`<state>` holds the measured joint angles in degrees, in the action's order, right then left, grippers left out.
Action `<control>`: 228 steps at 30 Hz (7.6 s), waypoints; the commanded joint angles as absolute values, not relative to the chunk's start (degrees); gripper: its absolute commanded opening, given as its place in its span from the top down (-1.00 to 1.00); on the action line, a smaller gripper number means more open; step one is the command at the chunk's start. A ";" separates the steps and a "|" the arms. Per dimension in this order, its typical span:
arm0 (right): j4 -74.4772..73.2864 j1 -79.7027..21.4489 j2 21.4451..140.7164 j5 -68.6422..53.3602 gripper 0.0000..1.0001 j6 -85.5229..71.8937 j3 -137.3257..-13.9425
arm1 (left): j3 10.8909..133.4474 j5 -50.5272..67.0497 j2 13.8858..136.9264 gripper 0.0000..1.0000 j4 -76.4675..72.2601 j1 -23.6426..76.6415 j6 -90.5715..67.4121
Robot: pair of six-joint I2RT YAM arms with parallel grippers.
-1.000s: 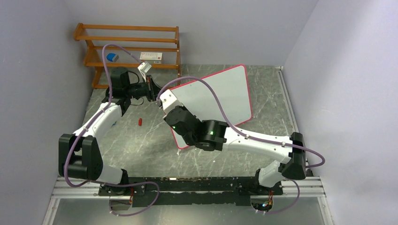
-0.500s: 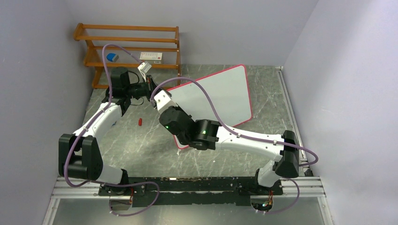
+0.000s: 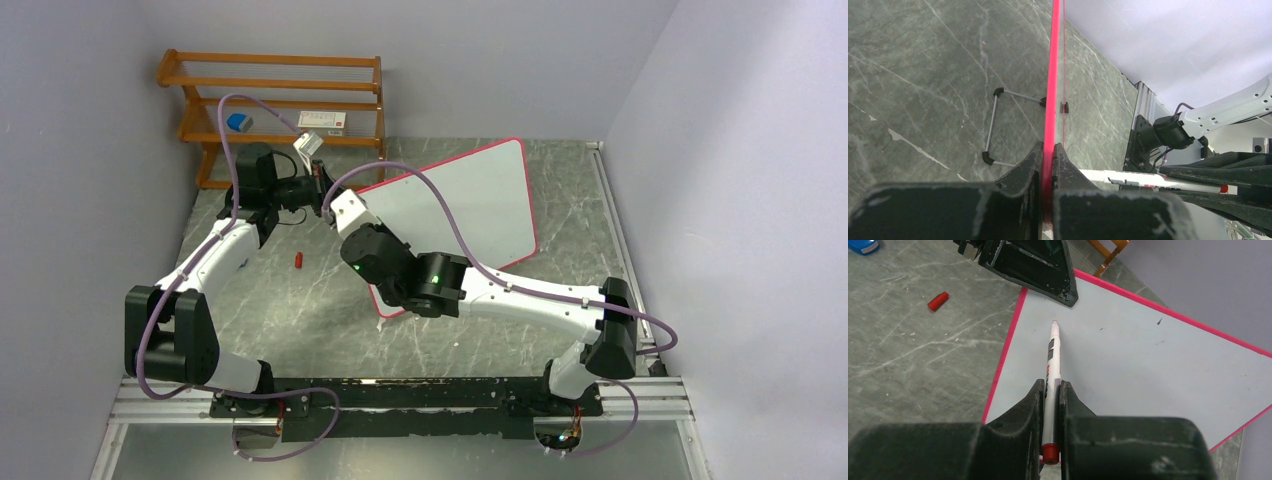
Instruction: Write a sentence on the whiteboard
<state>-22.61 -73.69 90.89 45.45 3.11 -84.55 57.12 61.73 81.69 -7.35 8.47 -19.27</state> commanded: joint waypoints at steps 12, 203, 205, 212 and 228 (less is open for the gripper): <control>-24.30 -72.36 92.96 44.91 1.00 2.19 -86.90 | 57.64 62.29 81.78 0.90 -3.70 9.92 -17.50; -22.69 -70.01 82.80 46.46 1.00 -7.14 -71.36 | 58.52 60.85 83.57 0.90 -0.79 10.37 -15.51; -22.31 -70.03 82.98 46.41 1.00 -6.86 -71.53 | 58.52 60.90 83.51 0.90 -0.77 10.44 -15.47; -20.96 -70.05 83.31 46.26 1.00 -6.12 -71.85 | 58.53 60.91 83.63 0.89 -0.79 10.46 -15.56; -19.37 -70.05 84.19 44.60 1.00 -5.10 -72.77 | 58.58 60.89 83.56 0.90 -0.61 10.55 -15.51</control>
<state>-22.04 -70.50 83.90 44.97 -5.23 -71.96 58.46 60.84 82.30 -4.60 8.71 -17.76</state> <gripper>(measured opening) 0.117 0.082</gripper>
